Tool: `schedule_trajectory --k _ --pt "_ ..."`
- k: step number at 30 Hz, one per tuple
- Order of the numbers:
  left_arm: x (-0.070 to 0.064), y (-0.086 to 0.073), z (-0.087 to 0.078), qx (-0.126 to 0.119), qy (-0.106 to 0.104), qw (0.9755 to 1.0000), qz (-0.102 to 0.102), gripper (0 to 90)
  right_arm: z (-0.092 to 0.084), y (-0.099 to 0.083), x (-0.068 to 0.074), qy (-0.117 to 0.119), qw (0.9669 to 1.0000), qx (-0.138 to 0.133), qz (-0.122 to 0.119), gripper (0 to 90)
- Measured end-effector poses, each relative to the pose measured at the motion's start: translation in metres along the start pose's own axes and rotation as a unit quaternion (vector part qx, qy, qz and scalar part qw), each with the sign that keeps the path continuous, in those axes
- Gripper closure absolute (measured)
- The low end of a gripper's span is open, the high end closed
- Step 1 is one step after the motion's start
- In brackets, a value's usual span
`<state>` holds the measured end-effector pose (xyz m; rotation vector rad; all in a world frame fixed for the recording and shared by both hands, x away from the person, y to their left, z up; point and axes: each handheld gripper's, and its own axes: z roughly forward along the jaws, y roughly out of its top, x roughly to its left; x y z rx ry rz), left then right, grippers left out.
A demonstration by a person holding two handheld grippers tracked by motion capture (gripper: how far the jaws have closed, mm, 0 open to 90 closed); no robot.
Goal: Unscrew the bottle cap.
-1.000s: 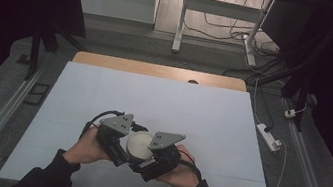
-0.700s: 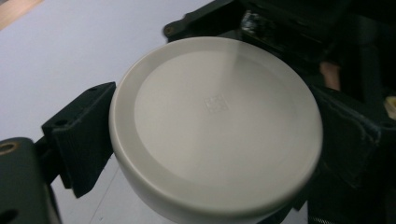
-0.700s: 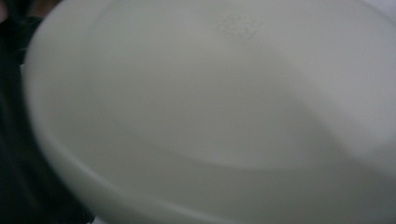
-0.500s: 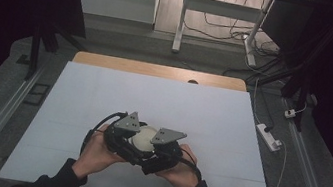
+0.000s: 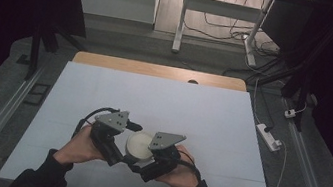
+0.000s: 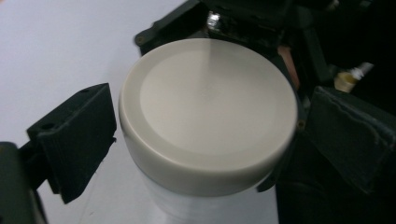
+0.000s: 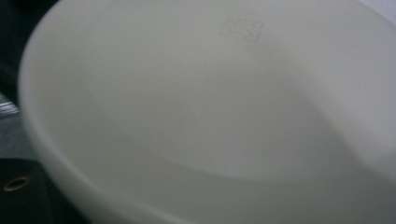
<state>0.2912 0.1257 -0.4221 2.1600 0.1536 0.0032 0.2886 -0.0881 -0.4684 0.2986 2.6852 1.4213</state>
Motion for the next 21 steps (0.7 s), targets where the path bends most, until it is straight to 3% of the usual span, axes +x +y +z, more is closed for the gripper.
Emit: schedule_trajectory --k 5,9,13,16,18,21 --pt "-0.002 -0.005 0.003 -0.006 -0.034 0.999 0.029 5.6 0.003 0.003 0.01 0.026 0.9995 0.0 -0.02 6.3" --pt "-0.005 -0.005 0.004 -0.005 -0.018 0.9989 0.043 7.6 0.003 0.003 0.012 0.027 0.9993 -0.001 -0.027 6.3" --pt "-0.005 -0.003 0.007 -0.005 0.01 0.9997 0.021 7.9 0.002 0.003 0.009 0.01 0.9998 0.001 -0.015 6.3" --pt "-0.006 0.0 0.011 0.002 0.045 0.9989 -0.005 7.9 0.003 0.002 0.005 -0.014 0.9999 0.008 -0.006 6.3" --pt "-0.007 0.002 0.015 0.005 0.074 0.9969 -0.025 7.9 0.003 0.001 0.003 -0.036 0.9993 0.01 0.003 6.3" --pt "-0.009 0.007 0.022 0.008 0.121 0.9908 -0.059 7.9 0.003 0.0 -0.001 -0.068 0.9975 0.014 0.016 6.3"
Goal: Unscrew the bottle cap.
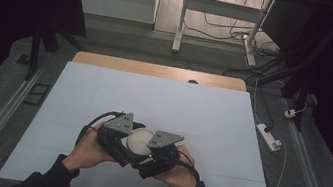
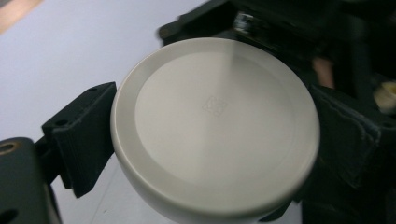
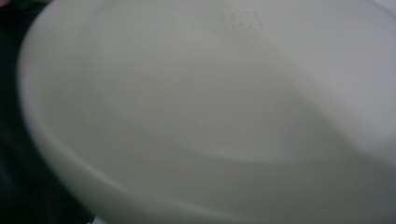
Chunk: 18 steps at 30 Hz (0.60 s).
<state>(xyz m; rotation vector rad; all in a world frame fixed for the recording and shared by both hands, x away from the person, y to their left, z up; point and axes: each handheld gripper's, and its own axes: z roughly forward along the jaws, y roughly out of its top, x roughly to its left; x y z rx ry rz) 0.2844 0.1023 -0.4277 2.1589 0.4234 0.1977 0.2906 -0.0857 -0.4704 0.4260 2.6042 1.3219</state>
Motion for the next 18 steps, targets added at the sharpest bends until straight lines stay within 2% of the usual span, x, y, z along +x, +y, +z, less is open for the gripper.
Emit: schedule_trajectory --k 3,5,7,8,12,15,17,18 --pt "-0.005 0.004 0.005 0.001 0.037 0.999 -0.024 7.9 0.0 -0.001 -0.003 -0.024 0.9996 0.001 0.016 6.3" --pt "-0.006 0.005 0.008 0.0 0.046 0.9983 -0.036 7.9 0.0 -0.001 -0.005 -0.029 0.9993 0.003 0.023 6.3" --pt "-0.006 0.005 0.009 -0.002 0.043 0.9984 -0.036 7.8 0.0 -0.002 -0.006 -0.03 0.9992 0.003 0.027 6.3" --pt "-0.004 0.004 0.009 -0.003 0.037 0.9986 -0.036 7.6 0.0 -0.002 -0.006 -0.029 0.9992 0.002 0.027 6.3" --pt "0.003 0.003 0.0 -0.021 -0.011 0.999 -0.037 3.1 -0.001 -0.002 -0.006 -0.019 0.9994 -0.002 0.028 6.3" --pt "0.008 0.002 -0.011 -0.022 -0.035 0.9991 -0.014 1.5 -0.002 -0.001 -0.006 -0.011 0.9996 -0.005 0.026 6.3" --pt "0.012 0.0 -0.019 -0.024 -0.059 0.9979 0.002 1.6 -0.002 -0.001 -0.006 0.001 0.9997 -0.006 0.024 6.3" --pt "0.013 -0.001 -0.022 -0.024 -0.064 0.9976 0.009 1.3 -0.003 -0.002 -0.006 0.008 0.9997 -0.007 0.022 6.3"
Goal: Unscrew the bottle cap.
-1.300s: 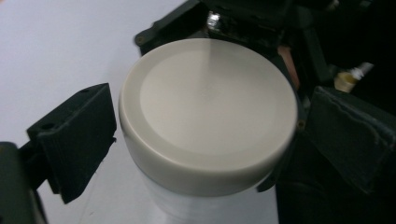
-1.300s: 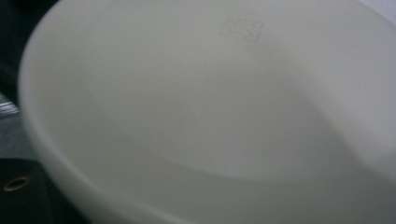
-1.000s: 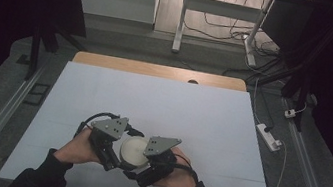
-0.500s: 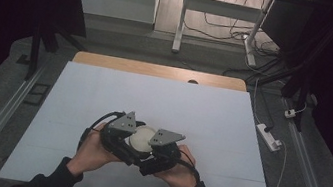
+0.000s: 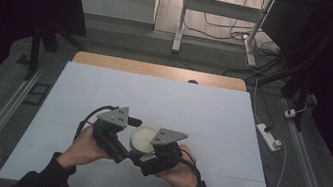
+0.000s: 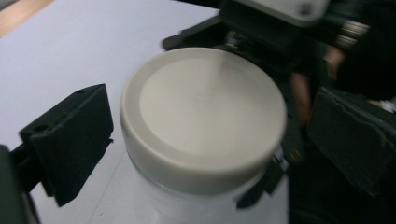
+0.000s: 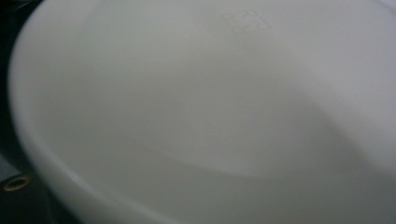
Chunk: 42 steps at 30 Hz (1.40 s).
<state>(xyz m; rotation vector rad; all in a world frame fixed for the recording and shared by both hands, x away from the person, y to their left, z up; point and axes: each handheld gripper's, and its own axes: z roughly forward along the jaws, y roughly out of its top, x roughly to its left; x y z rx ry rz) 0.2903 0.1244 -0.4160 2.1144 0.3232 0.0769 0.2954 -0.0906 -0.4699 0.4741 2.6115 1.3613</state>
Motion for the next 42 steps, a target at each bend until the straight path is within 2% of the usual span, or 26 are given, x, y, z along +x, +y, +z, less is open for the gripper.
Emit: schedule_trajectory --k 4,9,12,15,18,21,24,27,29,32,35,38,42 --pt "0.003 -0.004 -0.006 0.015 -0.031 0.9988 0.034 1.8 0.0 0.001 0.004 0.03 0.9993 -0.004 -0.021 6.3" --pt "0.0 -0.007 0.0 0.029 -0.07 0.9947 0.07 2.2 0.001 0.003 0.014 0.072 0.9965 -0.009 -0.042 6.3" --pt "-0.002 -0.007 0.002 0.03 -0.079 0.9934 0.078 3.1 0.002 0.004 0.02 0.086 0.9946 -0.01 -0.058 6.3" --pt "-0.004 -0.006 0.001 0.023 -0.083 0.9927 0.085 6.5 0.002 0.005 0.022 0.087 0.9941 -0.01 -0.064 6.3" --pt "-0.005 -0.006 0.002 0.021 -0.067 0.9941 0.082 7.9 0.001 0.005 0.021 0.081 0.9947 -0.008 -0.064 6.3" --pt "-0.005 -0.005 0.005 0.018 -0.042 0.9971 0.061 8.1 0.001 0.004 0.018 0.066 0.9965 -0.007 -0.051 6.3" --pt "-0.005 -0.003 0.01 0.018 -0.014 0.9991 0.037 8.1 0.002 0.003 0.014 0.046 0.9983 -0.004 -0.036 6.3" --pt "-0.007 -0.001 0.015 0.021 0.022 0.9995 0.012 8.2 0.003 0.002 0.009 0.023 0.9995 0.0 -0.024 6.3" --pt "-0.007 0.0 0.018 0.022 0.036 0.9991 -0.001 8.2 0.004 0.002 0.007 0.008 0.9998 0.004 -0.02 6.3" --pt "-0.006 0.001 0.017 0.011 0.041 0.999 -0.015 8.3 0.005 0.001 0.005 0.002 0.9999 0.004 -0.01 6.3" --pt "-0.006 0.002 0.014 0.0 0.041 0.9989 -0.022 8.3 0.005 0.001 0.004 0.001 0.9999 0.004 -0.01 6.3" --pt "-0.006 0.002 0.01 0.001 0.048 0.9987 -0.018 8.3 0.006 0.0 0.004 -0.001 0.9999 0.006 -0.015 6.3" --pt "-0.006 0.002 0.008 -0.008 0.054 0.9982 -0.025 8.3 0.007 -0.001 0.003 -0.002 0.9999 0.007 -0.014 6.3"
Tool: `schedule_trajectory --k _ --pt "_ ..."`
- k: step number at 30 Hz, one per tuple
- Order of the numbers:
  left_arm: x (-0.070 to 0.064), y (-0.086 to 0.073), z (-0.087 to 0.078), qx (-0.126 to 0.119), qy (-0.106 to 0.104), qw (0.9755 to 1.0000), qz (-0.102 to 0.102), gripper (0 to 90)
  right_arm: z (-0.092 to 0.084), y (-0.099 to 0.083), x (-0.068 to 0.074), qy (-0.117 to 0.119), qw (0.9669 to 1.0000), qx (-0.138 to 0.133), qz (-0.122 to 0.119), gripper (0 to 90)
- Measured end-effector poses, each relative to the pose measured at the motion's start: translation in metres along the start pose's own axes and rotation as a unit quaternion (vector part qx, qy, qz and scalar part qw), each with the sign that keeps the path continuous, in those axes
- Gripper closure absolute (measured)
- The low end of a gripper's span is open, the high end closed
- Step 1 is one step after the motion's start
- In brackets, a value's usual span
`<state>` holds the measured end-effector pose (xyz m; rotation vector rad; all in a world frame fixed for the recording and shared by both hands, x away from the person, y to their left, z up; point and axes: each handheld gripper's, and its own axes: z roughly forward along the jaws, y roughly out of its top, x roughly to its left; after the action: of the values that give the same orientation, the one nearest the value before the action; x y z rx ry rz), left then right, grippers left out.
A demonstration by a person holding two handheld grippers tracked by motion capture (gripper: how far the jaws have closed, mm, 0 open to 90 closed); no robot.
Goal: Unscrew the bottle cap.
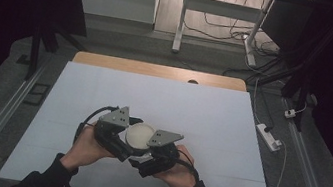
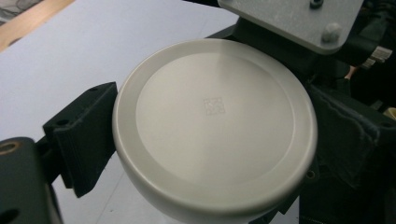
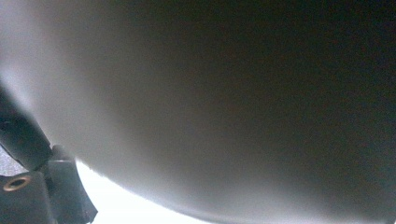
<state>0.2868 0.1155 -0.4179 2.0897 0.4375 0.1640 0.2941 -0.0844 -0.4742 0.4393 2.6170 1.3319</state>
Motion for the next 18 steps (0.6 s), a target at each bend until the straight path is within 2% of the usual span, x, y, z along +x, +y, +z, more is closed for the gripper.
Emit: schedule_trajectory --k 7,18 --pt "0.002 0.001 -0.008 0.006 0.021 0.9997 0.009 8.4 -0.001 0.0 -0.001 -0.003 1.0 0.001 0.001 6.3" --pt "0.008 -0.004 -0.023 -0.004 0.04 0.9992 -0.004 8.4 -0.004 -0.003 -0.008 -0.016 0.9999 0.002 0.006 6.3"
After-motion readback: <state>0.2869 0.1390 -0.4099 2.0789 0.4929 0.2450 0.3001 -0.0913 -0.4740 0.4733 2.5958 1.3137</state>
